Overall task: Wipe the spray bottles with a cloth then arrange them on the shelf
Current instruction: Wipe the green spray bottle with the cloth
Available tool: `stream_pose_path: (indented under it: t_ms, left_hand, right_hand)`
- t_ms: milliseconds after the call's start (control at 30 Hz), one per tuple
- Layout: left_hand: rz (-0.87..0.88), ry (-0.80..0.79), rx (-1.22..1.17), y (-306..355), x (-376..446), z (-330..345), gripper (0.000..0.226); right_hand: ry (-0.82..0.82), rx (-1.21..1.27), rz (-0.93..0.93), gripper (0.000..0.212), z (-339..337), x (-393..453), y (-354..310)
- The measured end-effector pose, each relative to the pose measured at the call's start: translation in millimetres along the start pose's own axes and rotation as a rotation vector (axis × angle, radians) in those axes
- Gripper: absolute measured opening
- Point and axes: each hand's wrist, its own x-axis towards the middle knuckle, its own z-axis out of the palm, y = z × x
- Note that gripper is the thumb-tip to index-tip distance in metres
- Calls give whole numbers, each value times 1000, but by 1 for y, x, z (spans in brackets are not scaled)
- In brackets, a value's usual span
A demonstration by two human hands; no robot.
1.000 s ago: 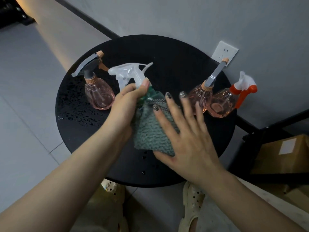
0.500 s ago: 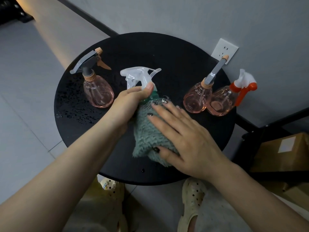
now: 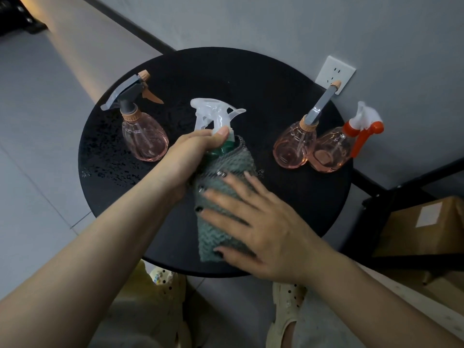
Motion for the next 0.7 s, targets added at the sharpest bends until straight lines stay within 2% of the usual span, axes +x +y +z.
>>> stream_pose_path:
  t_ms: [133, 233, 367, 467, 600, 700]
  left_hand:
    - [13, -23, 19, -1, 0, 0, 27]
    - [8, -57, 28, 0, 0, 0, 39]
    - [-27, -85, 26, -1, -1, 4, 27]
    - [-56, -98, 3, -1, -3, 5, 25]
    - [-44, -89, 18, 0, -3, 3, 22]
    - [-35, -105, -8, 1, -4, 1, 22]
  right_hand:
    - [-6, -49, -89, 44, 1, -1, -2]
    - [69, 86, 38, 43, -2, 1, 2]
    - [160, 268, 247, 45, -4, 3, 9]
    - [179, 322, 293, 46, -2, 5, 8]
    - [186, 249, 273, 48, -2, 4, 4]
    - [153, 120, 129, 47, -3, 2, 2]
